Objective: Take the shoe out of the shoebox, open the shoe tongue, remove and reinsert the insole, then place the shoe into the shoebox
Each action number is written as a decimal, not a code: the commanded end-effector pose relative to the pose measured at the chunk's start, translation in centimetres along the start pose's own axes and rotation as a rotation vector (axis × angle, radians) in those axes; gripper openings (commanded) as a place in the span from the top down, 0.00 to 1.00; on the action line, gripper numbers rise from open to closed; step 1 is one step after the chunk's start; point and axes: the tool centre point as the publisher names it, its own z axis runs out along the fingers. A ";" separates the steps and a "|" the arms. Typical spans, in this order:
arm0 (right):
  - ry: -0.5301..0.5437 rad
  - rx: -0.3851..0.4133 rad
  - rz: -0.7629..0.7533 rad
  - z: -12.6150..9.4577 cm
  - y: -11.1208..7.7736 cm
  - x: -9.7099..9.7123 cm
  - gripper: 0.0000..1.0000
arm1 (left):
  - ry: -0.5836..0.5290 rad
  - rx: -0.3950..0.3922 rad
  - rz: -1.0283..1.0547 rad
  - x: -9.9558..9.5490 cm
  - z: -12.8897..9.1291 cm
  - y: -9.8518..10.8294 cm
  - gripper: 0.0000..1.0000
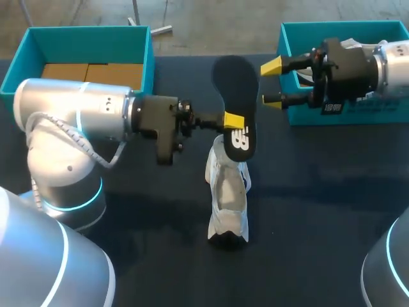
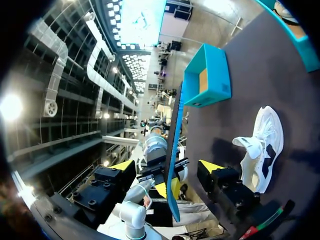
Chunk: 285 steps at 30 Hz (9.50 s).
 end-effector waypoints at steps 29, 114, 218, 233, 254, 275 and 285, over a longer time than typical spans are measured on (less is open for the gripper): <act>0.031 -0.005 0.005 1.2 1.9 -0.9 1.00 | 0.003 0.003 0.014 0.4 2.8 0.5 1.00; -0.078 0.011 0.059 2.8 2.0 -7.2 1.00 | 1.346 0.249 -0.255 -2.2 -3.2 11.3 0.00; -0.087 -0.095 0.076 -0.6 2.4 -6.5 1.00 | 0.185 -0.085 -0.382 -3.2 -6.6 4.9 0.00; -0.095 -0.101 0.089 -0.6 3.0 -5.9 1.00 | 0.232 -0.085 -0.394 -2.8 -6.8 4.9 0.00; -0.047 -0.098 0.109 -0.4 2.5 -2.8 1.00 | 0.080 -0.119 -0.391 -0.7 -7.8 4.6 0.00; -0.026 -0.036 0.085 1.4 0.8 -0.8 1.00 | 0.052 -0.110 -0.397 1.2 -7.2 4.6 0.28; -0.026 0.004 0.094 3.3 -0.5 -0.8 1.00 | 0.010 -0.140 -0.410 1.7 -5.1 6.9 0.51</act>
